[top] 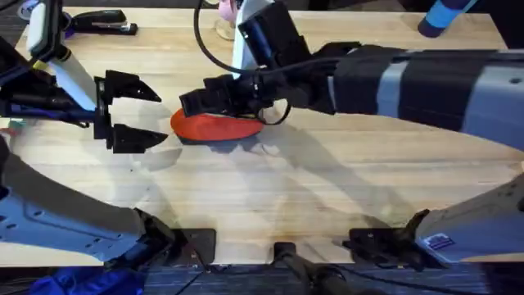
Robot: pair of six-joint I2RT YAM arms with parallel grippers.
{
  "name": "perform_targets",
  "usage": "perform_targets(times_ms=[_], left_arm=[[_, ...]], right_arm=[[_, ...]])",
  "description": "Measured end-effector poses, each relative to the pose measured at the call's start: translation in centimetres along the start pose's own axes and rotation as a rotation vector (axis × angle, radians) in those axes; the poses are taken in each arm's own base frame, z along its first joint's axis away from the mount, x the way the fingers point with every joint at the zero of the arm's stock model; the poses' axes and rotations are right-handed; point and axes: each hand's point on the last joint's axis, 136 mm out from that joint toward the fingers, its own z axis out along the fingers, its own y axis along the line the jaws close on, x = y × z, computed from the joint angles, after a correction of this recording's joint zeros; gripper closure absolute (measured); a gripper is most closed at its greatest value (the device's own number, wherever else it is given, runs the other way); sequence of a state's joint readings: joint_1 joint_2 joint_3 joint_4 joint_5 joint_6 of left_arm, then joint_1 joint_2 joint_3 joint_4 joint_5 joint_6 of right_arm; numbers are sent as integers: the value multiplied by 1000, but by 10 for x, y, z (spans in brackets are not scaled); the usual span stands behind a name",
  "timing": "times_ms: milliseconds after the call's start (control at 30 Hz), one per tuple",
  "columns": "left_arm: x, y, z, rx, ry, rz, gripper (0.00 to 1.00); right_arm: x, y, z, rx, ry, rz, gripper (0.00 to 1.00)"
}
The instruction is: Unzip the bag, pick up the pens from the table one at a time and place them inside, then zip the bag closed.
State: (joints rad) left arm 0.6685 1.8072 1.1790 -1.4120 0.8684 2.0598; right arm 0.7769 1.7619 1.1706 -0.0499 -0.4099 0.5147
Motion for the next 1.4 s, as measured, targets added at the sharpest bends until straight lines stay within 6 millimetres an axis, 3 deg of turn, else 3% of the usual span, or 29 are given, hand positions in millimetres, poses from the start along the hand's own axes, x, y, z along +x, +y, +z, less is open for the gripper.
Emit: perform_targets(times_ms=[433,933,1400], left_arm=[[0,0,0,0,0,0,7],[0,0,0,0,0,0,8],[0,0,0,0,0,0,8]], right_arm=[[-1,5,28,-117,3,84,5],[-9,51,17,-362,12,13,5],[-10,61,13,-414,16,-13,5]])
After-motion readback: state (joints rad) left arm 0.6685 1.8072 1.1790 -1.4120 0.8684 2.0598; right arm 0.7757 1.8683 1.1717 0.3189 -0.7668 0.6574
